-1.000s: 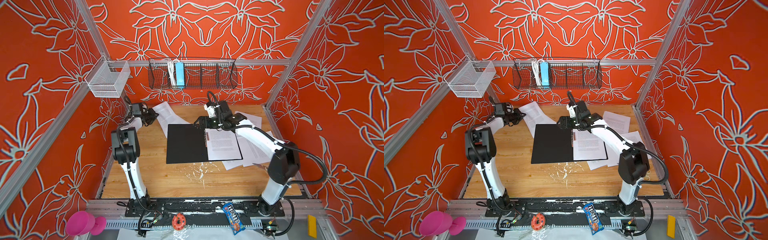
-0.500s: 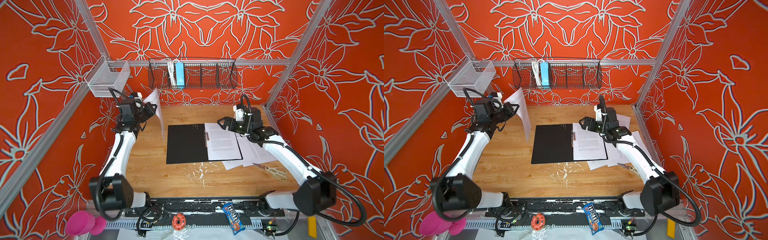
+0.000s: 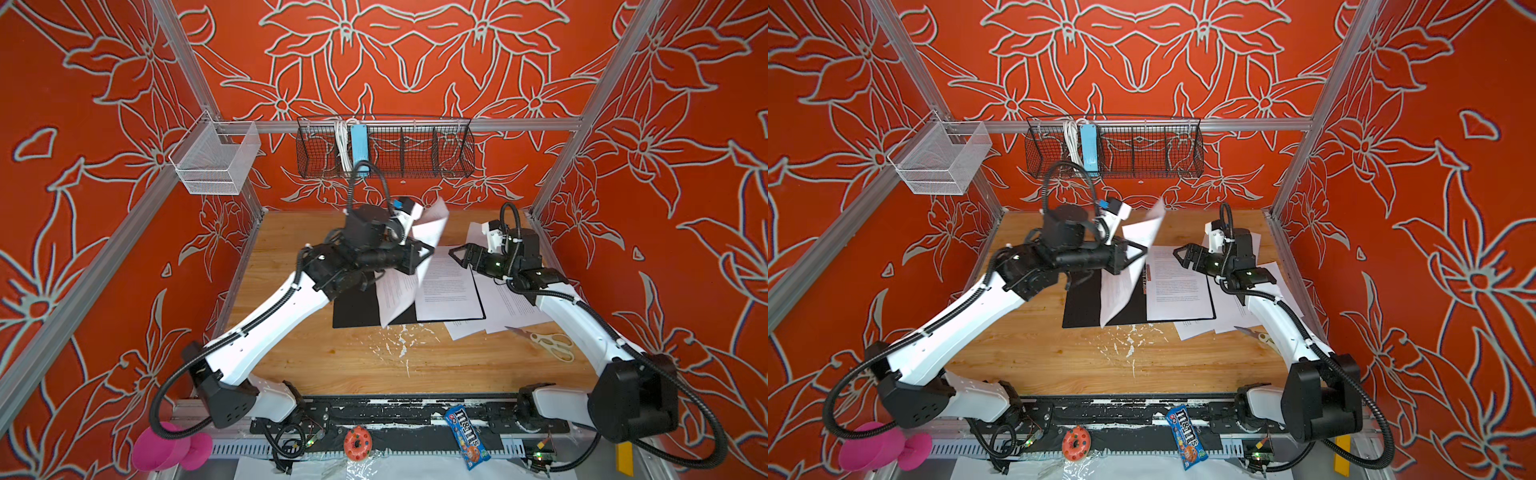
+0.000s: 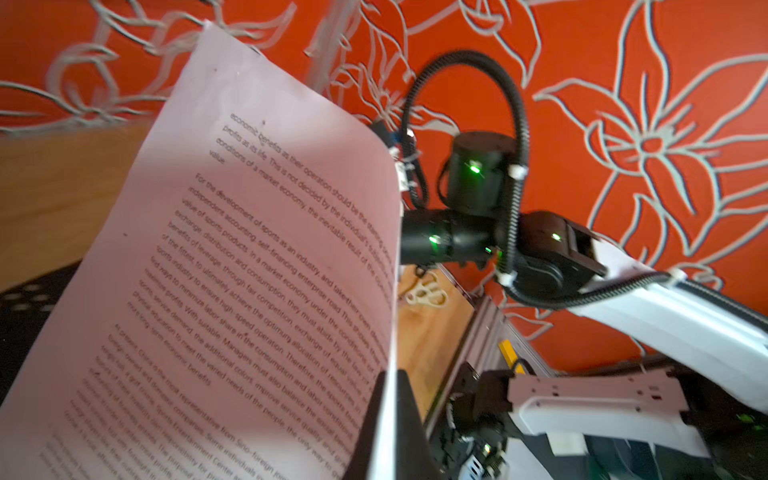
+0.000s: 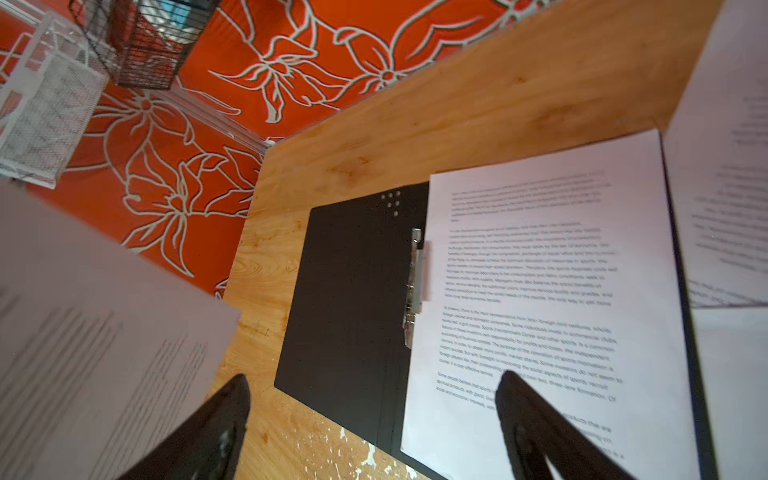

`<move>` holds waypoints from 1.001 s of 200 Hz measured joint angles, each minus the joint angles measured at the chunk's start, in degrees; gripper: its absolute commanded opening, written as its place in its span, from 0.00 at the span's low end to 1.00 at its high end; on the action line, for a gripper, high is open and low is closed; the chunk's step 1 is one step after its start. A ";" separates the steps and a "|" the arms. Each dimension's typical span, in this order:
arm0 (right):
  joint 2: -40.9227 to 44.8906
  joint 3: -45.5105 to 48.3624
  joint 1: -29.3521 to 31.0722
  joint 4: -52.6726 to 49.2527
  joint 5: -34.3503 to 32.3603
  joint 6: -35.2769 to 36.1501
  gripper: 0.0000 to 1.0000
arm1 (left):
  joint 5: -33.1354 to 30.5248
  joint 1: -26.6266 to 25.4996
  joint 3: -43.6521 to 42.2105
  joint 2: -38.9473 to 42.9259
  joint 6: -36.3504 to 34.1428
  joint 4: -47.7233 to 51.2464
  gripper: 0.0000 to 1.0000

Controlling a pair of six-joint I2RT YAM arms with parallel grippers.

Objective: Put the files into the folder

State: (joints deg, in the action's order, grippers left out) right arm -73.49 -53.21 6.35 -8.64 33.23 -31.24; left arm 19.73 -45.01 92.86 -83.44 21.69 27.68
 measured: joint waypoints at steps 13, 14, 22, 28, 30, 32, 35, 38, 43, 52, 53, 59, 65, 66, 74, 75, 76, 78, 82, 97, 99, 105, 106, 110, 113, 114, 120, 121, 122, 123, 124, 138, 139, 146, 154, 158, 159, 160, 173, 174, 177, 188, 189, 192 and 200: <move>0.02 2.21 -2.73 0.87 1.44 -1.38 0.92 | 0.00 -4.22 2.95 -2.80 -0.13 1.03 0.00; 0.02 2.34 -2.91 0.94 1.51 -1.46 0.92 | 0.04 -4.42 3.08 -2.91 -0.13 1.07 0.00; 0.13 3.74 -4.48 1.66 1.88 -2.32 0.92 | 0.24 -6.27 3.85 -3.56 -0.04 1.25 0.00; 0.33 4.68 -5.38 2.01 1.95 -2.75 0.92 | 0.39 -7.26 3.96 -3.54 0.26 1.31 0.00; 0.42 5.01 -5.70 2.10 1.97 -2.91 0.92 | 0.37 -7.52 3.96 -3.48 0.28 1.38 0.00; 0.57 5.33 -6.01 2.14 1.97 -3.04 0.92 | 0.26 -7.61 3.96 -3.39 0.39 1.42 0.00; 0.79 5.86 -6.47 2.16 1.95 -3.28 0.92 | 0.15 -7.69 3.89 -3.21 0.70 1.40 0.00; 1.03 6.25 -6.80 2.14 1.95 -3.41 0.92 | -0.20 -7.76 3.80 -2.99 0.92 1.42 0.00; 1.60 6.91 -7.21 2.14 1.92 -3.54 0.92 | -0.55 -7.41 3.58 -2.58 1.33 1.40 0.00; 2.84 7.78 -7.65 2.12 1.95 -3.54 0.92 | -1.03 -5.88 2.75 -1.77 2.43 1.18 0.00; 2.95 7.82 -7.67 2.12 1.95 -3.56 0.92 | -0.98 -5.44 2.56 -1.60 2.80 1.09 0.00; 4.02 8.22 -7.74 2.29 2.03 -3.50 0.92 | -0.74 -3.63 1.55 -0.98 3.56 0.87 0.00; 4.92 8.37 -7.76 2.49 2.19 -3.37 0.92 | -0.24 -1.29 0.35 -0.44 4.33 0.57 0.00; 5.05 8.37 -7.76 2.51 2.21 -3.32 0.92 | 0.02 -0.66 0.07 -0.37 4.61 0.52 0.00; 6.38 8.37 -7.76 3.02 2.49 -2.99 0.92 | 0.94 2.89 -1.36 -0.20 5.46 0.48 0.00; 6.58 8.37 -7.76 3.13 2.56 -2.93 0.92 | 1.03 3.21 -1.49 -0.22 5.46 0.48 0.00; 6.67 8.37 -7.76 3.21 2.62 -2.86 0.92 | 1.11 3.52 -1.62 -0.22 5.49 0.46 0.00; 6.95 8.37 -7.76 3.41 2.82 -2.78 0.92 | 1.22 4.39 -1.95 -0.33 5.68 0.48 0.00; 7.58 8.37 -7.76 3.76 3.15 -2.49 0.93 | 1.53 6.01 -2.43 -0.68 5.86 0.55 0.00; 9.31 8.37 -7.76 5.01 4.22 -1.92 0.93 | 3.08 11.52 -3.76 -3.41 5.90 1.03 0.00; 9.46 8.37 -7.76 5.16 4.37 -1.88 0.93 | 3.17 12.13 -3.89 -3.98 5.75 1.07 0.00; 9.84 8.39 -7.76 5.77 4.92 -1.75 0.93 | 3.80 13.57 -4.26 -5.55 5.33 1.11 0.00; 9.88 8.39 -7.76 5.84 4.96 -1.73 0.92 | 3.85 13.73 -4.31 -5.81 5.25 1.11 0.00; 9.97 8.41 -7.76 6.23 5.33 -1.66 0.92 | 4.42 14.64 -4.50 -7.08 4.96 1.18 0.00; 9.99 8.44 -7.76 6.40 5.51 -1.55 0.92 | 4.61 15.17 -4.63 -8.13 4.52 1.20 0.00; 9.99 8.44 -7.76 6.54 5.66 -1.49 0.92 | 4.74 15.30 -4.66 -8.39 4.42 1.20 0.00; 9.97 8.59 -7.76 6.88 6.05 -1.25 0.92 | 5.27 16.39 -4.81 -10.71 3.45 1.18 0.00; 9.94 8.61 -7.76 6.91 6.08 -1.22 0.92 | 5.38 16.52 -4.81 -10.99 3.32 1.18 0.00; 9.94 8.66 -7.76 7.02 6.23 -1.18 0.92 | 5.49 16.65 -4.81 -11.23 3.21 1.18 0.00; 9.92 8.70 -7.76 7.06 6.27 -1.18 0.92 | 5.60 16.90 -4.81 -11.72 2.97 1.18 0.00; 9.90 8.72 -7.76 7.06 6.32 -1.14 0.92 | 5.64 17.00 -4.81 -11.93 2.89 1.18 0.00; 9.81 9.81 -7.72 7.41 6.73 -0.90 0.92 | 6.84 19.19 -4.09 -17.70 0.46 1.64 0.00; 9.81 9.97 -7.69 7.45 6.73 -0.92 0.92 | 6.91 19.41 -3.87 -18.49 0.11 1.73 0.00; 9.79 10.78 -7.52 7.85 6.78 -0.92 0.92 | 7.45 20.35 -2.60 -21.62 -1.16 2.38 0.00; 9.68 11.69 -7.19 8.04 6.80 -0.92 0.92 | 8.07 21.53 -0.39 -25.64 -2.93 3.61 0.00; 9.60 12.02 -7.10 8.07 6.80 -0.92 0.92 | 8.31 21.99 0.76 -27.34 -3.58 4.22 0.00; 9.51 12.13 -7.04 8.07 6.78 -0.92 0.92 | 8.31 22.18 1.27 -28.11 -4.02 4.44 0.00; 9.49 12.20 -7.02 8.07 6.78 -0.92 0.92 | 8.33 22.29 1.51 -28.50 -4.22 4.52 0.00; 8.70 13.03 -6.29 8.33 6.80 -0.92 0.92 | 8.50 23.89 5.95 -34.34 -7.10 6.49 0.00; 8.57 13.11 -6.19 8.39 6.80 -0.92 0.92 | 8.50 23.98 6.19 -34.64 -7.26 6.58 0.00; 8.37 13.25 -5.99 8.50 6.82 -0.90 0.92 | 8.48 24.28 7.08 -35.65 -7.74 7.04 0.00; 6.97 13.35 -5.14 8.92 7.21 -0.81 0.91 | 8.22 25.46 10.38 -39.39 -9.62 9.11 0.00; 6.86 13.35 -5.09 8.94 7.28 -0.79 0.91 | 8.22 25.53 10.58 -39.58 -9.70 9.27 0.00; 6.34 13.33 -4.85 9.25 7.43 -0.74 0.91 | 8.11 25.75 11.34 -40.30 -10.10 9.77 0.00; 4.76 13.18 -4.24 9.57 8.04 -0.48 0.90 | 7.96 26.49 13.16 -42.05 -10.95 11.15 0.00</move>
State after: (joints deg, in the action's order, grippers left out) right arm -68.73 -40.03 2.11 0.93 41.28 -31.73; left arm 27.68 -18.52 106.02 -125.49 10.74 38.83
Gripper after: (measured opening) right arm 0.913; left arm 0.047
